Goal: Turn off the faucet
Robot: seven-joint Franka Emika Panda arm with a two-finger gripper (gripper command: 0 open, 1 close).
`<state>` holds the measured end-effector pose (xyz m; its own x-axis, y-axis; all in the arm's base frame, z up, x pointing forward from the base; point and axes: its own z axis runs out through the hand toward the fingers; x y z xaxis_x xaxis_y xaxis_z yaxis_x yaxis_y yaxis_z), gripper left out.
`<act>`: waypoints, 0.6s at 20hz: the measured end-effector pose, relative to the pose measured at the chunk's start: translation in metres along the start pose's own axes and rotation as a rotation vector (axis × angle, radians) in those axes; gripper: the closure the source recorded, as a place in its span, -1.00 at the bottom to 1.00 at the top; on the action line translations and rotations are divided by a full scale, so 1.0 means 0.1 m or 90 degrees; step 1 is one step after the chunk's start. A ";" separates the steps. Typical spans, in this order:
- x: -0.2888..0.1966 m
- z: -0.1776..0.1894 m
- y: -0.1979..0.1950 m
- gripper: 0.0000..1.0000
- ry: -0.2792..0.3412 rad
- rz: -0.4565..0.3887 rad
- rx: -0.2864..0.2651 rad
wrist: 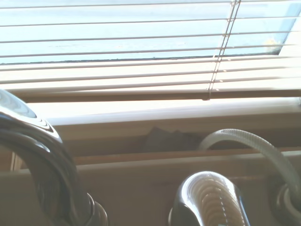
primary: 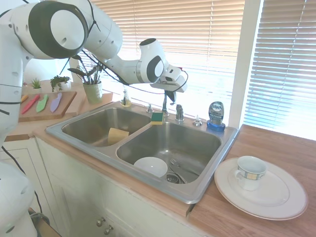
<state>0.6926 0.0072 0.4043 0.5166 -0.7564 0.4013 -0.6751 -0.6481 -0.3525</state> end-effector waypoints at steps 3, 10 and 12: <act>-0.01 -0.04 0.02 1.00 -0.002 0.001 -0.002; -0.13 -0.34 0.17 1.00 -0.038 0.002 -0.041; -0.25 -0.39 0.33 1.00 -0.079 -0.003 -0.084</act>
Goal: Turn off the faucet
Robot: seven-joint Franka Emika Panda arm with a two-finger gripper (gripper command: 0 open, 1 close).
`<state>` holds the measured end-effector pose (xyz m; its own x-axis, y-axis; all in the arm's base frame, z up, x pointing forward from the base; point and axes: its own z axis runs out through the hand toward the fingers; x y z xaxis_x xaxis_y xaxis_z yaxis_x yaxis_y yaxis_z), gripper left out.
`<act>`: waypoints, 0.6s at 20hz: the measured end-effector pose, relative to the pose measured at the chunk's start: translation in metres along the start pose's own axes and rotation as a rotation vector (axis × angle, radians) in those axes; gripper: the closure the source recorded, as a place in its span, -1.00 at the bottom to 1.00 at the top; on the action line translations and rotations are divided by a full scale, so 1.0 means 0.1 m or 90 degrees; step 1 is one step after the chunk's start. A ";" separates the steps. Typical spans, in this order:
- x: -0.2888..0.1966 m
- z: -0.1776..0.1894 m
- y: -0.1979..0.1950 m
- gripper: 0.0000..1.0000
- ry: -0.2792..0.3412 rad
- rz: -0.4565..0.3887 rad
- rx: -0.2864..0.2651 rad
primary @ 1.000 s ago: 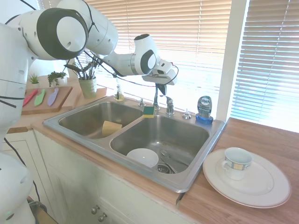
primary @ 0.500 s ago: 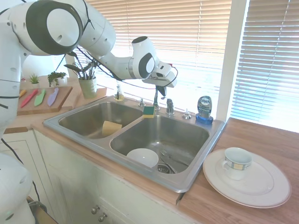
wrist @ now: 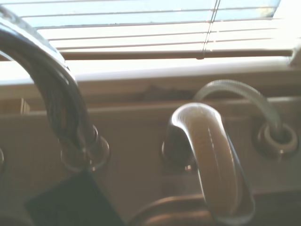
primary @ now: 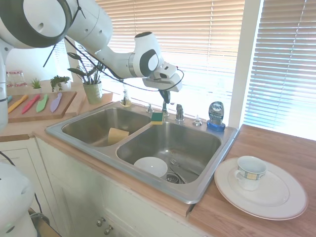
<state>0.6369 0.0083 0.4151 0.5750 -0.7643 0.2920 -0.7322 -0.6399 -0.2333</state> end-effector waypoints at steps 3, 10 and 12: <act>-0.12 -0.01 0.25 1.00 -0.069 -0.006 -0.049; -0.34 -0.03 0.84 1.00 -0.134 0.008 -0.121; -0.44 -0.09 0.98 1.00 -0.150 0.008 -0.139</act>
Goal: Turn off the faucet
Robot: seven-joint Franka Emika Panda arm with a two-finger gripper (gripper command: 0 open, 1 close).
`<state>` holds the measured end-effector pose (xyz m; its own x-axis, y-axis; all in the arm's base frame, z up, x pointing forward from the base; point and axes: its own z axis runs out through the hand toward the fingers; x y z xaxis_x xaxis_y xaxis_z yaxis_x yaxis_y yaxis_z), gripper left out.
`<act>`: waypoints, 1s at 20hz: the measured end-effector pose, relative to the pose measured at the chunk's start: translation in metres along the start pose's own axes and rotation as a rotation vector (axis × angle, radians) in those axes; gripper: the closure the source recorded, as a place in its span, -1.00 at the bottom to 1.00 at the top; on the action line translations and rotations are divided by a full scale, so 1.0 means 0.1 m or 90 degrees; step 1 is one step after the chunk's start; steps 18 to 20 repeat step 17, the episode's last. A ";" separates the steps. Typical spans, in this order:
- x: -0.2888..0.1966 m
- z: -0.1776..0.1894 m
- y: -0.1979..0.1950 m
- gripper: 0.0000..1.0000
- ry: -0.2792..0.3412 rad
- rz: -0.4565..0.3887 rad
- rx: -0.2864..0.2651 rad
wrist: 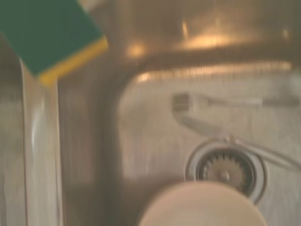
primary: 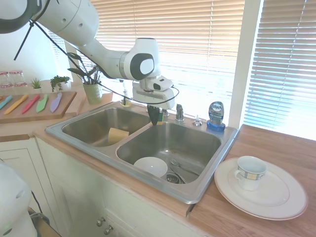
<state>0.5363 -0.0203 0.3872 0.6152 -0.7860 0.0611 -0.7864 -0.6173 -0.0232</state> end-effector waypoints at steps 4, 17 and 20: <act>-0.26 -0.05 0.22 1.00 -0.024 -0.010 -0.024; -0.47 0.00 0.40 -1.00 -0.038 -0.017 -0.041; -0.47 0.00 0.40 -1.00 -0.038 -0.017 -0.041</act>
